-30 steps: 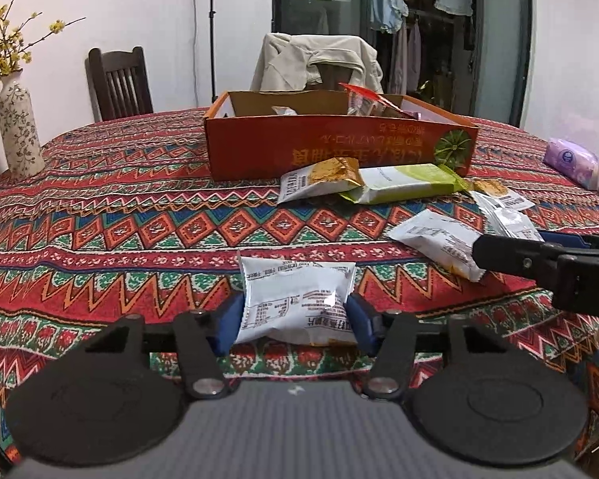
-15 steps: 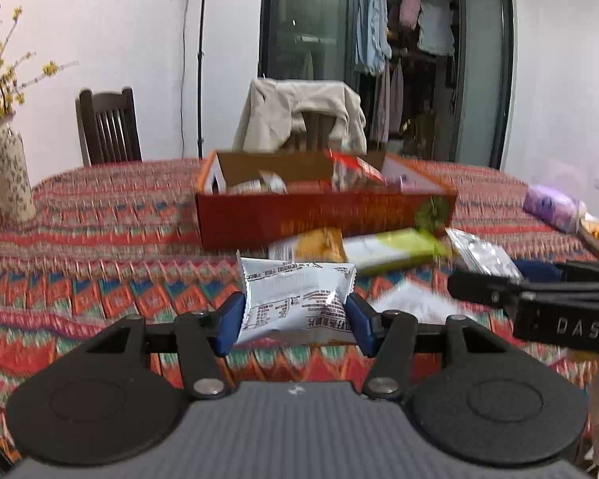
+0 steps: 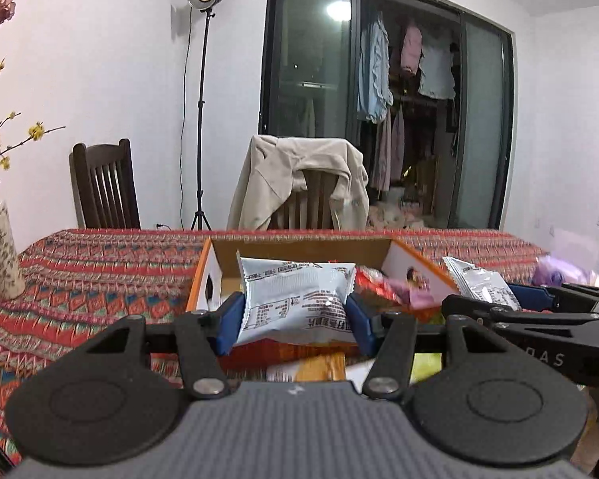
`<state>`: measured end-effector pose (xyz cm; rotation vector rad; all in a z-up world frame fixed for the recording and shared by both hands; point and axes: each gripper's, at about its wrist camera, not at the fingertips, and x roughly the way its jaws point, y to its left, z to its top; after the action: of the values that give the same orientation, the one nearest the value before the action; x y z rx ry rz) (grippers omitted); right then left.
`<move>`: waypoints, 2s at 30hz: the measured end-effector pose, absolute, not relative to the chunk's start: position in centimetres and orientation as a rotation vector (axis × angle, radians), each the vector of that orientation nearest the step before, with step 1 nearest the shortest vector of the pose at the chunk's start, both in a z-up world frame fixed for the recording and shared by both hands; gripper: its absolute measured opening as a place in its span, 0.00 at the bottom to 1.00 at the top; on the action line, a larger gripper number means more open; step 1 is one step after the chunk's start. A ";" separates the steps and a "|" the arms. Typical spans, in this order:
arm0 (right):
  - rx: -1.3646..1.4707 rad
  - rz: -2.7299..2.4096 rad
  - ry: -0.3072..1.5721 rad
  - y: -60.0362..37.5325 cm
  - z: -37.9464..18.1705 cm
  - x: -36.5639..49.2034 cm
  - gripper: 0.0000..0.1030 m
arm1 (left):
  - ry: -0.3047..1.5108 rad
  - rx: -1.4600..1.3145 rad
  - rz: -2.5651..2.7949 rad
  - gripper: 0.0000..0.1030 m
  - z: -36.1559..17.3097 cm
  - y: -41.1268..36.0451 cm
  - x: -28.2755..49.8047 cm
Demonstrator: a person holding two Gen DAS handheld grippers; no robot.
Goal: Organize snacks
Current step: 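Carry both white packets over the box and open both tools to drop them, then lift both open tools out of the box and move back to the pile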
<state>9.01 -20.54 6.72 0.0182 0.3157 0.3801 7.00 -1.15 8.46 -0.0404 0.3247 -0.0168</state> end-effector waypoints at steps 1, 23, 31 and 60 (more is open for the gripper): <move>0.014 0.373 0.314 -20.5 7.0 9.6 0.59 | 0.319 -0.047 -0.017 0.55 8.8 -1.1 7.5; 0.048 0.306 0.352 -19.3 6.6 24.0 0.59 | 0.322 -0.121 0.103 0.55 8.1 1.1 21.3; 0.082 0.308 0.390 -20.3 4.3 26.1 0.58 | 0.367 -0.115 0.097 0.55 5.1 1.8 23.3; 0.000 0.354 0.384 -19.7 7.8 19.5 1.00 | 0.401 -0.175 0.184 1.00 8.6 3.2 18.2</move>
<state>19.49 -19.69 7.80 0.0004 0.3845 0.3538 18.19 3.23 8.63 -0.1755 0.4009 0.1835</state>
